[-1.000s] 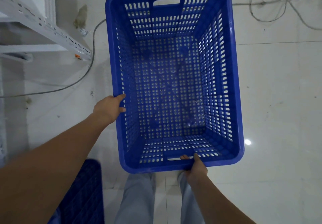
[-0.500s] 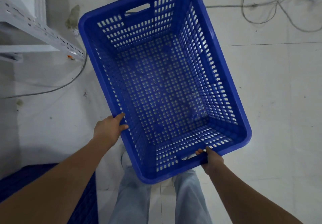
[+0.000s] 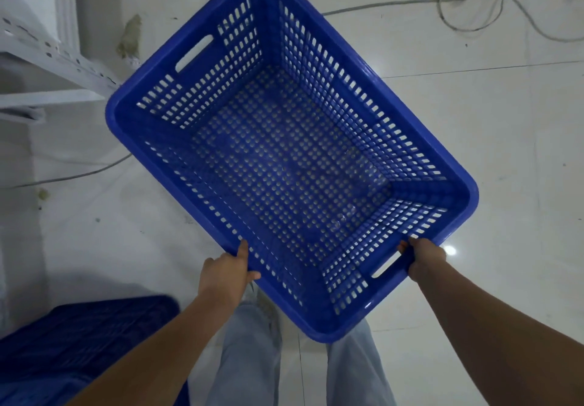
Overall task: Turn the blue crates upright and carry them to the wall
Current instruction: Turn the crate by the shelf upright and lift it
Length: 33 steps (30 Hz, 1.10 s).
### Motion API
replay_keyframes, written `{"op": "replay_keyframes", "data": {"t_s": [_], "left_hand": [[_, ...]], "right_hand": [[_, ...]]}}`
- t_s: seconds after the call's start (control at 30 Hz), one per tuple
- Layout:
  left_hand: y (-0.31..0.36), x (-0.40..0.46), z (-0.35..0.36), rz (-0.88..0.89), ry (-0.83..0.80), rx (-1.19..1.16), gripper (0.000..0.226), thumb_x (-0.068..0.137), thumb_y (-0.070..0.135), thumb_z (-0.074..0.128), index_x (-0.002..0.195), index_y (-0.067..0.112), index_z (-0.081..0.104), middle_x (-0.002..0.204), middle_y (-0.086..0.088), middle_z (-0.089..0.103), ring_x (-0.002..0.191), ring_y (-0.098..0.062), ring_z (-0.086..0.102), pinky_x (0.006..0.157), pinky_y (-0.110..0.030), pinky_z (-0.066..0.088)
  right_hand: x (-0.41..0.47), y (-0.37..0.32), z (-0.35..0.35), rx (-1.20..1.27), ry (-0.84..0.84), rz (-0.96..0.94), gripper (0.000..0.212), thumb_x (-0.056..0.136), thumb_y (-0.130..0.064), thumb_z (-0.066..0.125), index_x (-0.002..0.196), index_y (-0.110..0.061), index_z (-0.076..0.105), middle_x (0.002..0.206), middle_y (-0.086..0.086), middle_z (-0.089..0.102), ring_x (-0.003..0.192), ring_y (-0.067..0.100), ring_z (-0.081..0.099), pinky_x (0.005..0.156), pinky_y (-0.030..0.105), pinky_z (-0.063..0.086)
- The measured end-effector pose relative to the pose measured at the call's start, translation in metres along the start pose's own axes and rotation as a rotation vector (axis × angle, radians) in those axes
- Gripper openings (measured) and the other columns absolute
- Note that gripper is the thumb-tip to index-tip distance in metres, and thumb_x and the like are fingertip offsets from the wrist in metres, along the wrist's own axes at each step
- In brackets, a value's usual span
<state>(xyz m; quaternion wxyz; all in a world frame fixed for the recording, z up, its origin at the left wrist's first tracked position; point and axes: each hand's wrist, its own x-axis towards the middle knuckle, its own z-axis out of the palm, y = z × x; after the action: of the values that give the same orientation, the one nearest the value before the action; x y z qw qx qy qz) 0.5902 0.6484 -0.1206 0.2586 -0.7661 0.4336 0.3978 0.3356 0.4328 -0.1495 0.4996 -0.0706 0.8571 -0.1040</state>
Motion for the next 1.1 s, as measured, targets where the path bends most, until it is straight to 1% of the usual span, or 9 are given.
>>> {"op": "replay_keyframes", "data": {"t_s": [0.13,0.33,0.43,0.53,0.6,0.7,0.87,1.0,1.1], "left_hand": [[0.020,-0.008,0.005,0.012,-0.028,-0.048,0.074,0.095,0.049,0.039,0.152,0.014,0.007,0.114,-0.004,0.062,0.103,-0.020,0.060,0.086,-0.029,0.043],[0.075,-0.030,0.011,0.070,-0.088,-0.232,0.062,0.097,0.042,0.042,0.148,0.016,0.018,0.121,-0.005,0.062,0.111,-0.022,0.061,0.092,-0.033,0.047],[0.111,-0.041,0.010,0.156,-0.147,-0.229,0.061,0.097,0.038,0.043,0.148,0.011,0.022,0.126,-0.010,0.060,0.116,-0.027,0.057,0.097,-0.037,0.042],[0.151,-0.048,0.007,0.303,-0.176,-0.263,0.046,0.096,0.035,0.046,0.134,0.009,0.044,0.129,-0.012,0.055,0.116,-0.028,0.054,0.098,-0.037,0.041],[0.177,-0.053,0.006,0.385,-0.245,-0.304,0.043,0.095,0.038,0.050,0.126,0.008,0.051,0.126,-0.010,0.056,0.114,-0.028,0.055,0.099,-0.039,0.045],[0.191,-0.051,0.001,0.449,-0.178,-0.262,0.035,0.097,0.033,0.048,0.121,0.008,0.054,0.122,-0.011,0.058,0.109,-0.029,0.057,0.096,-0.041,0.046],[0.101,-0.007,-0.018,0.225,0.393,-0.158,0.040,0.088,0.030,0.058,0.126,0.019,0.054,0.133,-0.006,0.049,0.122,-0.022,0.050,0.103,-0.036,0.040],[-0.046,0.036,-0.048,-0.107,0.388,0.135,0.080,0.091,0.037,0.051,0.152,0.015,0.005,0.161,-0.013,-0.005,0.149,-0.033,0.001,0.119,-0.047,0.009],[-0.141,0.054,-0.077,-0.345,0.438,0.089,0.094,0.084,0.037,0.062,0.152,0.009,0.004,0.160,-0.020,-0.003,0.147,-0.037,0.002,0.117,-0.049,0.010]], "right_hand": [[0.002,-0.022,0.000,-0.023,-0.002,-0.116,0.021,0.089,0.002,0.048,0.106,-0.009,0.044,0.071,0.007,0.052,0.044,0.014,0.053,0.044,0.026,0.046],[0.006,-0.058,0.001,-0.156,-0.046,-0.336,0.031,0.087,0.004,0.051,0.115,-0.004,0.042,0.103,0.017,0.050,0.061,0.019,0.047,0.060,0.032,0.046],[0.006,-0.075,0.005,-0.183,-0.055,-0.372,0.045,0.087,0.003,0.051,0.130,0.001,0.040,0.097,0.014,0.051,0.064,0.017,0.047,0.064,0.034,0.046],[0.005,-0.091,0.009,-0.215,-0.070,-0.401,0.044,0.087,0.002,0.050,0.130,-0.003,0.040,0.090,0.011,0.051,0.064,0.017,0.046,0.067,0.035,0.046],[0.005,-0.097,0.013,-0.232,-0.090,-0.428,0.040,0.088,0.001,0.050,0.126,-0.006,0.040,0.093,0.011,0.050,0.065,0.016,0.047,0.062,0.034,0.045],[0.004,-0.098,0.017,-0.344,-0.040,-0.477,0.049,0.089,-0.002,0.050,0.135,-0.007,0.034,0.106,0.008,0.046,0.084,0.023,0.049,0.077,0.038,0.042],[0.003,-0.083,0.015,-0.574,0.066,-0.500,0.049,0.090,-0.003,0.046,0.136,-0.006,0.028,0.122,0.019,0.049,0.100,0.038,0.050,0.077,0.042,0.041],[0.007,-0.054,0.013,-0.630,0.142,-0.472,0.047,0.087,0.000,0.046,0.131,-0.007,0.029,0.130,0.022,0.047,0.104,0.041,0.052,0.077,0.045,0.044],[0.011,-0.047,0.013,-0.656,0.186,-0.487,0.047,0.085,0.002,0.047,0.128,-0.007,0.030,0.133,0.021,0.045,0.115,0.045,0.050,0.090,0.054,0.047]]}}
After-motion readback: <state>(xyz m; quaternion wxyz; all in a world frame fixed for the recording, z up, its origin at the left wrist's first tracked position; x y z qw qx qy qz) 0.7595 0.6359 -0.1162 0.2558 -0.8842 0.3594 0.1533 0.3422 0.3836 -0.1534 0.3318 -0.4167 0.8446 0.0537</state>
